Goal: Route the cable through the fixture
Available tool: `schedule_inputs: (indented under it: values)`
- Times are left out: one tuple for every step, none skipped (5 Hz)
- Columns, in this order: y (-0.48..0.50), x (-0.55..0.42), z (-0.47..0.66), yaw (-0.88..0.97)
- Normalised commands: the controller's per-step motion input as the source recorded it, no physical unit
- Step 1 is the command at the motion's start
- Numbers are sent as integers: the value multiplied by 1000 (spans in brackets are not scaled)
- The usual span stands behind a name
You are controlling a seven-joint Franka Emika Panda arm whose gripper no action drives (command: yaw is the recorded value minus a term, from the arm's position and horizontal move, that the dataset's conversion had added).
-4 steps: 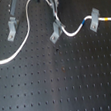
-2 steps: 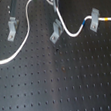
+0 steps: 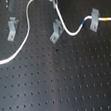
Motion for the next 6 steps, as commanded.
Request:
schedule_inputs:
  values:
    - [417, -35, 179, 437]
    - [207, 121, 140, 260]
    - [-37, 147, 266, 169]
    - [-186, 18, 387, 49]
    - [-55, -20, 408, -91]
    - [-14, -145, 456, -120]
